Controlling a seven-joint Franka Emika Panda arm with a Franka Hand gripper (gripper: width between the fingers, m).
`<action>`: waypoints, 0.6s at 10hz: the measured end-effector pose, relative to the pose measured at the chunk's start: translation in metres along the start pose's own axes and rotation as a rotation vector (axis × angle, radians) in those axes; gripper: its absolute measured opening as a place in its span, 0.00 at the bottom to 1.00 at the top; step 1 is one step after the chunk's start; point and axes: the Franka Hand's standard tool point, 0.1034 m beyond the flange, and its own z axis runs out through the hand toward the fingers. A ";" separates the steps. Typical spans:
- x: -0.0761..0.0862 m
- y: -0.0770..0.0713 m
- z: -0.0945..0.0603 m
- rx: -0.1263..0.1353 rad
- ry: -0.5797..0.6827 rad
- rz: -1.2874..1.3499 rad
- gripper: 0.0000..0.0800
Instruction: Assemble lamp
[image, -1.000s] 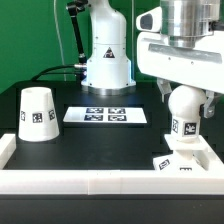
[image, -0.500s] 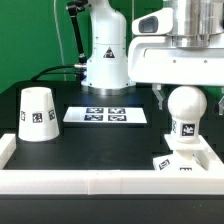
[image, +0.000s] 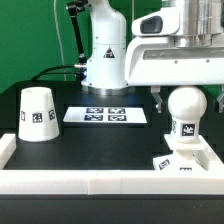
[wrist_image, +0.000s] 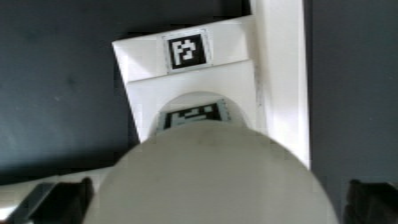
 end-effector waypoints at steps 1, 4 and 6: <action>0.001 0.001 0.000 -0.001 0.007 -0.097 0.87; 0.005 0.002 0.000 -0.010 0.035 -0.417 0.87; 0.005 -0.001 0.000 -0.017 0.036 -0.552 0.87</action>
Offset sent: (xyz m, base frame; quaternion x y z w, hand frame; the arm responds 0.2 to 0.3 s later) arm -0.0004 0.0023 0.0039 -0.0016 0.0304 -0.2268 0.9735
